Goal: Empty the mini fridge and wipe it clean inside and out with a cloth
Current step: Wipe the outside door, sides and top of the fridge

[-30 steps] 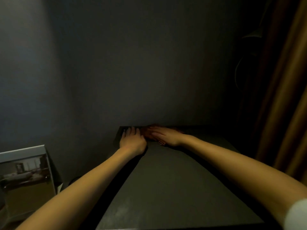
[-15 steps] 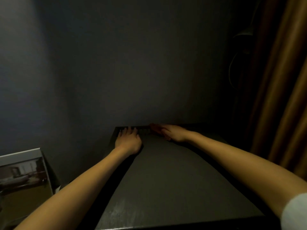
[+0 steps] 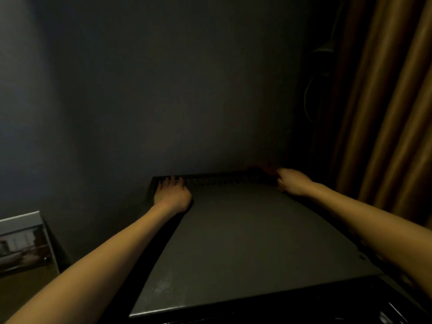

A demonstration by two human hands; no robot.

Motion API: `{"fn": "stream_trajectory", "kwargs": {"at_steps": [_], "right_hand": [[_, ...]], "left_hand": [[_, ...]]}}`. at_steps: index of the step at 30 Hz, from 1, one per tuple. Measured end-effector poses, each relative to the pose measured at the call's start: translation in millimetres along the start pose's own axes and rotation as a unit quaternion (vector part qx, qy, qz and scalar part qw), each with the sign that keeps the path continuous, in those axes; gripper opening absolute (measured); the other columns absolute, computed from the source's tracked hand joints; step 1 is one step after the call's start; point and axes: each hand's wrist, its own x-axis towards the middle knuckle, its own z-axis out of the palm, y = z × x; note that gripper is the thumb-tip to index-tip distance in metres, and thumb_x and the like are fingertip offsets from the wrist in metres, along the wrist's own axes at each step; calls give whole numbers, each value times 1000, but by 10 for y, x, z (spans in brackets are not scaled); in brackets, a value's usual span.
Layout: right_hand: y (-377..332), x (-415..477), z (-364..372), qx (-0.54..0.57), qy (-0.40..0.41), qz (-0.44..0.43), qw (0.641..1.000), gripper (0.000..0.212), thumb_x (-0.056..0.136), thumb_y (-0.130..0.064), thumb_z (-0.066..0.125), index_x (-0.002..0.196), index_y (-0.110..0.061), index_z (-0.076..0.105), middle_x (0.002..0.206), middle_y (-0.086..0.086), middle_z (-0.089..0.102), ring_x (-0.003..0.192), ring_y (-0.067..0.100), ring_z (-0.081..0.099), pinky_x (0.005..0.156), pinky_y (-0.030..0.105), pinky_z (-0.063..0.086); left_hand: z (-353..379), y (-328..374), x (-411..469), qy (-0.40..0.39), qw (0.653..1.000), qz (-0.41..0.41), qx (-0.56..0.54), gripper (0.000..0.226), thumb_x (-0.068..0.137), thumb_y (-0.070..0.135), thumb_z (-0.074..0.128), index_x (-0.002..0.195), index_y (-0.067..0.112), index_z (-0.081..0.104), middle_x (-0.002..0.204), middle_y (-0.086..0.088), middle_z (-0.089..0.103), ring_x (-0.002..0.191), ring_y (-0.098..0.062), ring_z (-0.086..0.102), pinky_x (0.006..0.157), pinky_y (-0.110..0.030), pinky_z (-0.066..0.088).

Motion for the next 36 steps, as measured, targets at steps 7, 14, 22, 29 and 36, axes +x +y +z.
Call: {"fn": "stream_trajectory", "kwargs": {"at_steps": [7, 14, 22, 29, 36], "right_hand": [[331, 40, -307, 398, 259, 174, 863, 35, 104, -21, 31, 116, -6, 61, 93, 14, 62, 72, 22, 57, 64, 31, 48], [-139, 94, -38, 265, 98, 54, 958, 40, 105, -29, 35, 132, -8, 54, 132, 17, 56, 118, 33, 54, 96, 38, 44], [-222, 54, 148, -22, 67, 18, 997, 49, 103, -37, 37, 145, -13, 38, 148, 14, 41, 132, 32, 40, 107, 37, 34], [-448, 22, 152, -75, 39, -21, 996, 40, 103, -31, 36, 136, -12, 48, 136, 15, 52, 117, 32, 54, 88, 35, 45], [-1241, -451, 225, -33, 8, -144, 989, 40, 104, -23, 35, 142, -15, 42, 146, 10, 45, 128, 28, 47, 95, 32, 40]], "left_hand": [[-20, 83, -25, 7, 1000, -18, -3, 53, 102, 26, 21, 153, 12, 20, 161, -12, 11, 147, -28, 13, 120, -41, 9], [4, 78, -18, 17, 1000, -19, 3, 52, 102, 24, 21, 152, 11, 21, 160, -12, 15, 147, -28, 15, 120, -40, 10], [-24, 33, -16, 15, 1000, 0, -2, 50, 103, 25, 23, 150, 10, 28, 158, -14, 22, 144, -31, 22, 119, -41, 13], [-168, -262, -300, 2, 998, 50, -33, 51, 103, 20, 29, 151, 6, 23, 159, -17, 17, 145, -31, 18, 118, -39, 14], [-185, -610, -695, -13, 986, -15, -168, 53, 106, 20, 23, 153, 5, 7, 160, -16, 8, 147, -30, 13, 118, -35, 13]]}}
